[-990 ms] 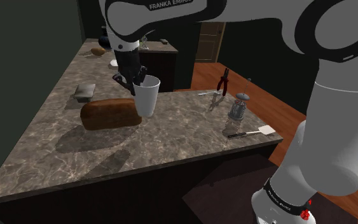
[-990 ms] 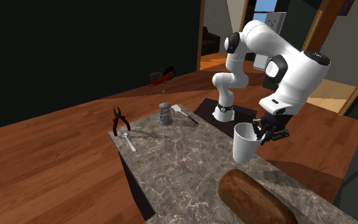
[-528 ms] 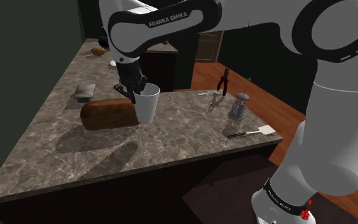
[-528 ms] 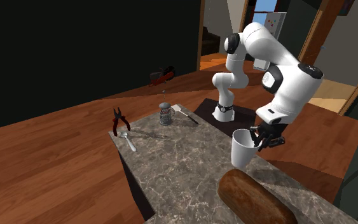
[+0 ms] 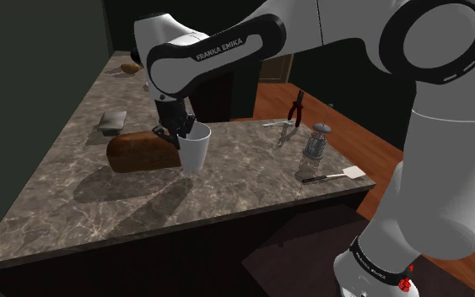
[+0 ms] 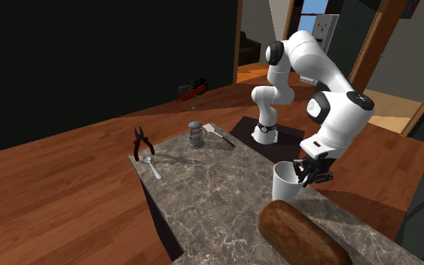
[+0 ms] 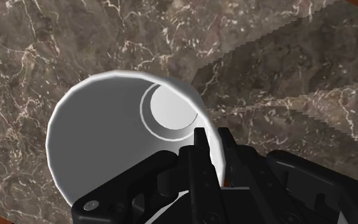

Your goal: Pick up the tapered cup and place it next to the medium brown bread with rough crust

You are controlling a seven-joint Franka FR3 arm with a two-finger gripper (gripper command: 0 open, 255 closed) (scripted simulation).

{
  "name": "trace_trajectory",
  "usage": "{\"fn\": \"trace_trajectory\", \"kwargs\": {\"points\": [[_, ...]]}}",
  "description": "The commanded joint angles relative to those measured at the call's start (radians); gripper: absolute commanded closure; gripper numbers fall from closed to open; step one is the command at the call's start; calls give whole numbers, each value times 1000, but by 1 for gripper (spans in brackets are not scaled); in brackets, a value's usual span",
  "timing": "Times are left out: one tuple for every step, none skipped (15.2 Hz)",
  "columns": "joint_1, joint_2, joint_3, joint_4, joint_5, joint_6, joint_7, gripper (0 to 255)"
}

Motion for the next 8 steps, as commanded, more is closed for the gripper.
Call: {"fn": "trace_trajectory", "kwargs": {"points": [[-2,4,-2,-20,-3,25,2,255],[-2,9,-2,-27,-4,37,4,255],[-2,13,-3,-35,-6,48,6,255],[-2,16,-3,-40,-7,56,8,255],[-2,17,-3,-39,-7,56,8,255],[-2,17,-3,-39,-7,56,8,255],[-2,17,-3,-39,-7,56,8,255],[-2,17,-3,-39,-7,56,8,255]]}}
